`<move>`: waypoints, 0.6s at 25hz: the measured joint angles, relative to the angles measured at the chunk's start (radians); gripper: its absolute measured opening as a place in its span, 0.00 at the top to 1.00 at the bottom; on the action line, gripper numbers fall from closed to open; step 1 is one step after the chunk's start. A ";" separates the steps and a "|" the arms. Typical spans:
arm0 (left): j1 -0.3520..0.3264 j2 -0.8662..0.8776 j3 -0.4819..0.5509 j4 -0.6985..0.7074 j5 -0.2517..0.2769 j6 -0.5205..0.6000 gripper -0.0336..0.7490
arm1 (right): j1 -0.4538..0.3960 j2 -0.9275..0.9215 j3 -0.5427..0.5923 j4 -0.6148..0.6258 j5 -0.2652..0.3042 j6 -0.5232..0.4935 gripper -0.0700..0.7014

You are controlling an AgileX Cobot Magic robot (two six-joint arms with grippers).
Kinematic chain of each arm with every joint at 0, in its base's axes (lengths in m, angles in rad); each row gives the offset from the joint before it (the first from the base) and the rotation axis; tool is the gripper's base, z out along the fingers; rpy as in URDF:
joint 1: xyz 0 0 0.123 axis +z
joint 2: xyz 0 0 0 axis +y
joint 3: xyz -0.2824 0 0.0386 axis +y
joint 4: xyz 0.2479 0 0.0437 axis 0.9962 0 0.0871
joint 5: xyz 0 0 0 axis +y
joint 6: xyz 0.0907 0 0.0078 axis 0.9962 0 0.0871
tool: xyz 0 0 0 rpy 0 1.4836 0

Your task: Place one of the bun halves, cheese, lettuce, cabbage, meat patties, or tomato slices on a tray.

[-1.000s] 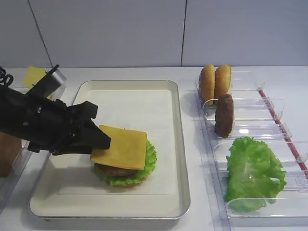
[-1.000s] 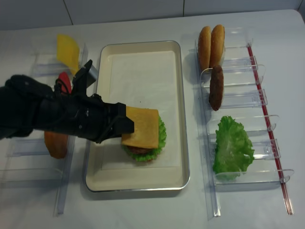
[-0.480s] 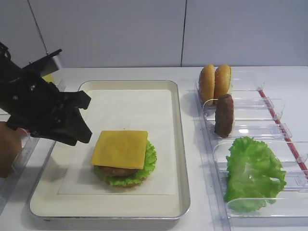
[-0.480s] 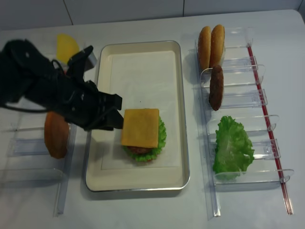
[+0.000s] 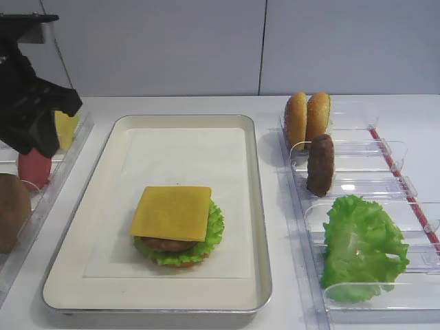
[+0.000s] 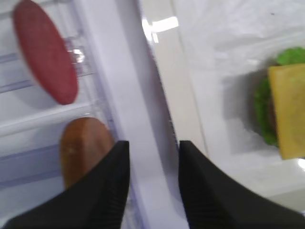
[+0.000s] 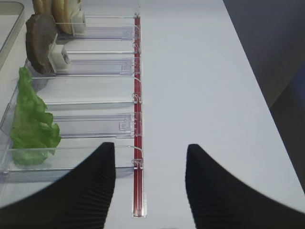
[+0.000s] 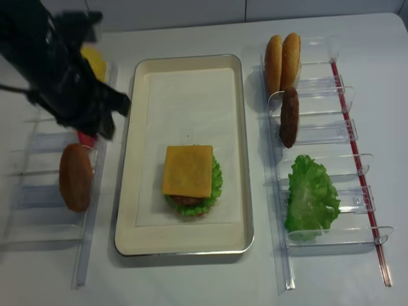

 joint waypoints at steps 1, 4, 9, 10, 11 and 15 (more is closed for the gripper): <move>0.000 0.000 -0.009 0.046 0.000 -0.024 0.66 | 0.000 0.000 0.000 0.000 0.000 0.000 0.46; 0.000 -0.025 -0.011 0.124 0.007 -0.056 0.63 | 0.000 0.000 0.000 0.000 0.000 0.000 0.46; 0.000 -0.141 0.003 0.149 0.011 -0.062 0.61 | 0.000 0.000 0.000 0.000 0.000 0.000 0.46; 0.000 -0.183 0.016 0.156 0.011 -0.062 0.61 | 0.000 0.000 0.000 0.000 0.000 0.000 0.46; 0.000 -0.230 0.036 0.163 0.012 -0.069 0.61 | 0.000 0.000 0.000 0.000 0.000 0.000 0.46; 0.000 -0.417 0.123 0.169 0.021 -0.083 0.61 | 0.000 0.000 0.000 0.000 0.000 0.000 0.46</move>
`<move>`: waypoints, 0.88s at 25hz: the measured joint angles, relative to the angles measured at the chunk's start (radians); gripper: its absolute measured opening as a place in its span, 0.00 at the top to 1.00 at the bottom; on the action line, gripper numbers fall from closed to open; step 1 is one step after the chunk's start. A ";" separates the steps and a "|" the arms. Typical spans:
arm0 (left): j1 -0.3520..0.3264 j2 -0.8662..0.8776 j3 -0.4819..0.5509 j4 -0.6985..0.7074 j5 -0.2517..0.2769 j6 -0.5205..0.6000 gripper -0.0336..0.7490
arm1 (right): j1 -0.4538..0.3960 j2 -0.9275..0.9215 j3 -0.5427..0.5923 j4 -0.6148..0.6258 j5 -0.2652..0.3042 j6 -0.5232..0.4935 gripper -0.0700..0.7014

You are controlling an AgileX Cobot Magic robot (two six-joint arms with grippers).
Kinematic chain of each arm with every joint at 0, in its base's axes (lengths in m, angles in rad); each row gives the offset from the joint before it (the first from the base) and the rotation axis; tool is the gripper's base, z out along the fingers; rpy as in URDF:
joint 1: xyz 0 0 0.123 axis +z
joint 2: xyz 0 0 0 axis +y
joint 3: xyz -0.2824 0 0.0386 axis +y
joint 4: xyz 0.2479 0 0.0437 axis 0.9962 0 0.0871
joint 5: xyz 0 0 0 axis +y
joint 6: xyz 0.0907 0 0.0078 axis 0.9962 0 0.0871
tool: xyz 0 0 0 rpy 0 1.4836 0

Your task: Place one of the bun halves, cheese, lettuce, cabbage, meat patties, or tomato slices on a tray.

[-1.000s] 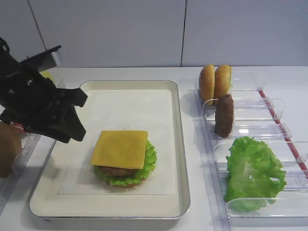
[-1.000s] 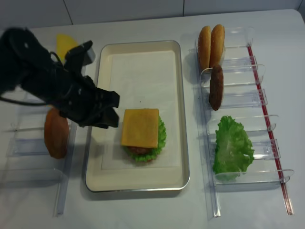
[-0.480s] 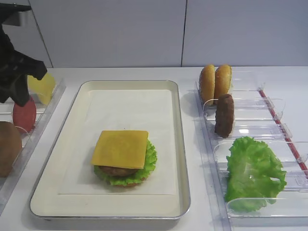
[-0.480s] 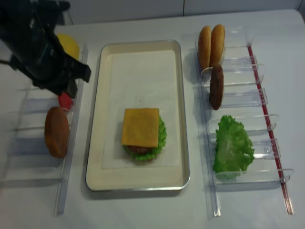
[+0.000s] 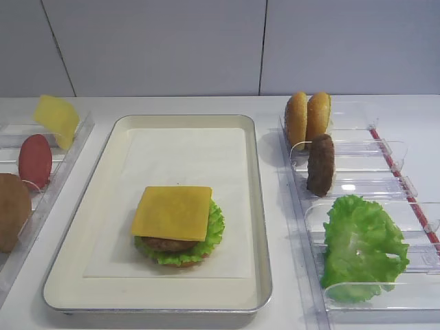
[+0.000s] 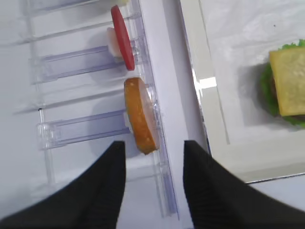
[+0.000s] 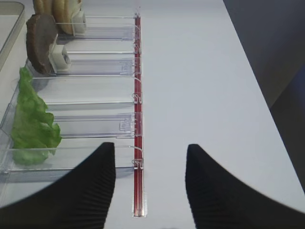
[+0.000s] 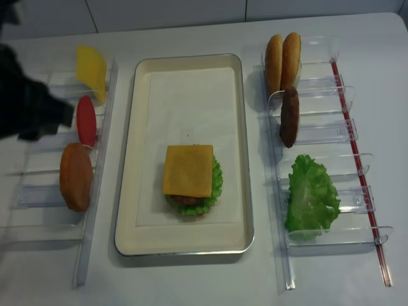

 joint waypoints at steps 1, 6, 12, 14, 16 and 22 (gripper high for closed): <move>0.000 -0.052 0.028 0.000 0.005 -0.002 0.61 | 0.000 0.000 0.000 0.000 0.000 0.000 0.46; 0.000 -0.292 0.130 0.001 0.016 -0.002 0.61 | 0.000 0.000 0.000 0.000 0.000 0.000 0.46; 0.000 -0.541 0.239 0.001 0.025 -0.005 0.61 | 0.000 0.000 0.000 0.000 0.000 0.000 0.46; 0.000 -0.607 0.273 0.001 0.027 -0.005 0.62 | 0.000 0.000 0.000 0.000 0.000 0.000 0.46; 0.000 -0.667 0.310 0.001 0.029 -0.005 0.62 | 0.000 0.000 0.000 0.000 0.000 0.000 0.46; 0.000 -0.869 0.428 -0.037 0.029 0.021 0.63 | 0.000 0.000 0.000 0.000 0.000 0.000 0.46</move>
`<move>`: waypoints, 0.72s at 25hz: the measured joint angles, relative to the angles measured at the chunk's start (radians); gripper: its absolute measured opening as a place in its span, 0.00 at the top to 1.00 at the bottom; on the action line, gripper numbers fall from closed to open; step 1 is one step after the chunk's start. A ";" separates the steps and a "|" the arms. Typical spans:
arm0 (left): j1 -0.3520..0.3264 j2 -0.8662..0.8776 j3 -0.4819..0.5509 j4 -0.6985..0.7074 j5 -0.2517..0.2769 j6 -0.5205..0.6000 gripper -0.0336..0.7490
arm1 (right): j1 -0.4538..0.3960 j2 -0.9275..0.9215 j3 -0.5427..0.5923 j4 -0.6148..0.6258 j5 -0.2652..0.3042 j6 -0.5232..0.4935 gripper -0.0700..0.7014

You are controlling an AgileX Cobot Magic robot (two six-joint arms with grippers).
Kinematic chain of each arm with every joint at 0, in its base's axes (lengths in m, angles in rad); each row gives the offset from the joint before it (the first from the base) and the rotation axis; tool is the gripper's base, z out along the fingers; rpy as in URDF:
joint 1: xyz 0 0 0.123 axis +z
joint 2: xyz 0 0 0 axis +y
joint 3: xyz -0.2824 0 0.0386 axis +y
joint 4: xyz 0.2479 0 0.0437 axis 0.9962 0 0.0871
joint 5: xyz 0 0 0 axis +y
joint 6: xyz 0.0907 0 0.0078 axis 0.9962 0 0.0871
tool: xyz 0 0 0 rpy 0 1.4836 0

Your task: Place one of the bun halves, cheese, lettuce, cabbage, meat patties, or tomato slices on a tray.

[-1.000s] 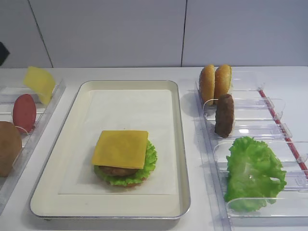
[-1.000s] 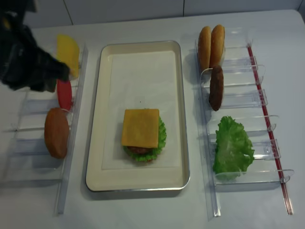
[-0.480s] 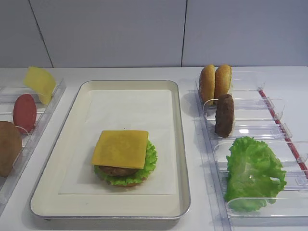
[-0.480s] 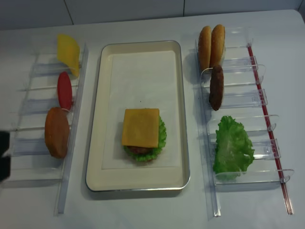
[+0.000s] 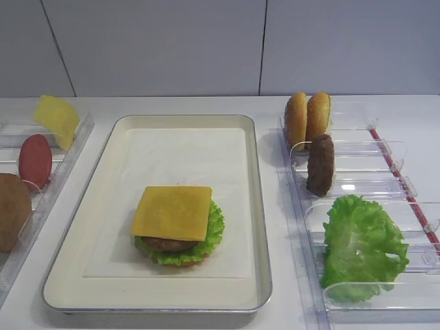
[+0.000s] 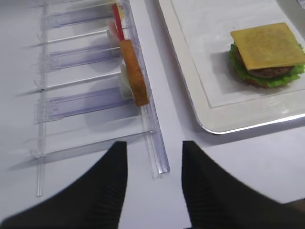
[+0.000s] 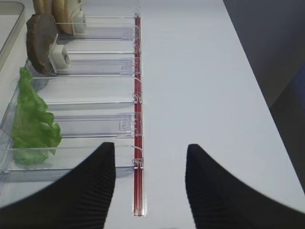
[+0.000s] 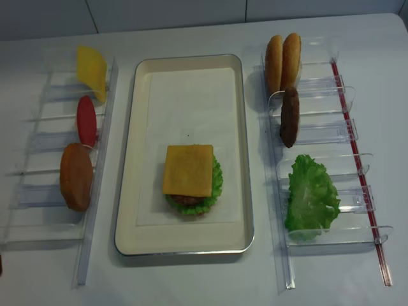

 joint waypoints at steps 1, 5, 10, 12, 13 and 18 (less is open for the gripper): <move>0.000 -0.036 0.026 -0.004 0.002 0.005 0.63 | 0.000 0.000 0.000 0.000 0.000 0.000 0.46; 0.000 -0.164 0.129 -0.015 0.006 0.023 0.63 | 0.000 0.000 0.000 0.000 0.000 0.000 0.46; 0.000 -0.244 0.211 -0.033 -0.027 0.063 0.63 | 0.000 0.000 0.000 0.000 0.000 0.000 0.46; 0.000 -0.247 0.230 -0.048 -0.061 0.072 0.63 | 0.000 0.000 0.000 0.000 0.000 0.000 0.46; 0.000 -0.247 0.237 -0.050 -0.067 0.083 0.63 | 0.000 0.000 0.000 0.000 0.000 0.000 0.46; 0.000 -0.247 0.239 -0.053 -0.081 0.094 0.63 | 0.000 0.000 0.000 0.000 0.000 0.000 0.46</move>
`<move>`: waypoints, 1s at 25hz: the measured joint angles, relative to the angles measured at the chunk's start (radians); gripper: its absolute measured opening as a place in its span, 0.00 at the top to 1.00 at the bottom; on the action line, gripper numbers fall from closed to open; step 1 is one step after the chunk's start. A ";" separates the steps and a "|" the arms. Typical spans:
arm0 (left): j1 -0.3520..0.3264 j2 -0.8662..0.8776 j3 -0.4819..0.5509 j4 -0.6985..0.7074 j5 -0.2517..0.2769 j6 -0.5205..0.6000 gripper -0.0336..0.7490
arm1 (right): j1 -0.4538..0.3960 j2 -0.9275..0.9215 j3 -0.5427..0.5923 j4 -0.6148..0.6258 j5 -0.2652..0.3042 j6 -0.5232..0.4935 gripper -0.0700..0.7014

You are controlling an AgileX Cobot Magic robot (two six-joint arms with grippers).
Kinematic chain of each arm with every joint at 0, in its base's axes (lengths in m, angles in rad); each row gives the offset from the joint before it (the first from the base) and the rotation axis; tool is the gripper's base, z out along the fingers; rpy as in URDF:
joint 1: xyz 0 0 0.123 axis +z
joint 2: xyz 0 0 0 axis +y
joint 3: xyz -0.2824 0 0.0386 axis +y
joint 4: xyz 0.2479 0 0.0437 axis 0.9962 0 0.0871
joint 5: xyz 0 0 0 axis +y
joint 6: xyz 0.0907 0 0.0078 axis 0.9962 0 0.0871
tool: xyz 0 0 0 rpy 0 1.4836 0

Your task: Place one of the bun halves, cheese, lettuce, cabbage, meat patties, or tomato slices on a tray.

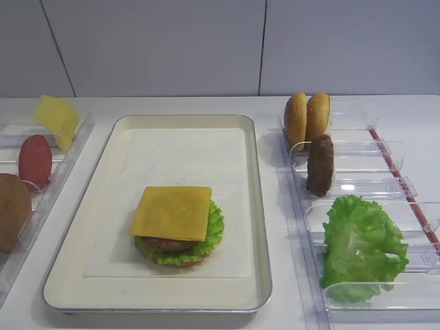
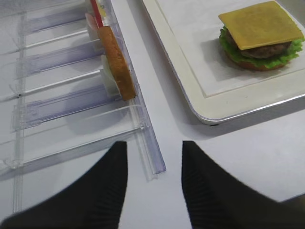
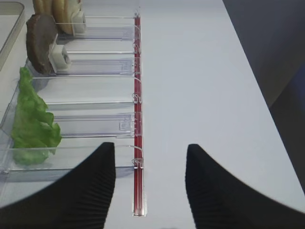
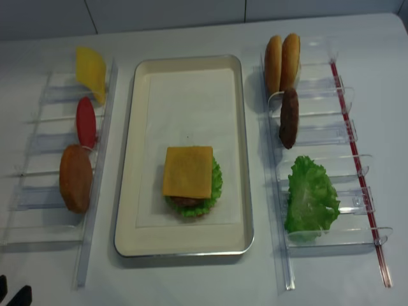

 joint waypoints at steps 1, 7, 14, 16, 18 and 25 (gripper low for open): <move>0.000 0.000 0.000 0.000 0.000 0.000 0.63 | 0.000 0.000 0.000 0.000 0.000 0.000 0.46; 0.031 0.000 0.000 0.000 -0.001 0.000 0.63 | 0.000 0.000 0.000 0.000 0.000 0.000 0.46; 0.120 0.000 0.000 0.002 -0.002 0.000 0.63 | 0.000 0.000 0.000 0.000 0.000 0.000 0.46; 0.121 0.000 0.000 0.002 -0.003 0.000 0.63 | 0.000 0.000 0.000 0.000 0.000 0.000 0.46; 0.121 0.000 0.000 0.002 -0.003 0.000 0.63 | 0.000 0.000 0.000 0.000 0.000 0.000 0.46; 0.121 0.000 0.000 0.002 -0.003 0.000 0.63 | 0.000 0.000 0.000 0.000 0.000 0.000 0.46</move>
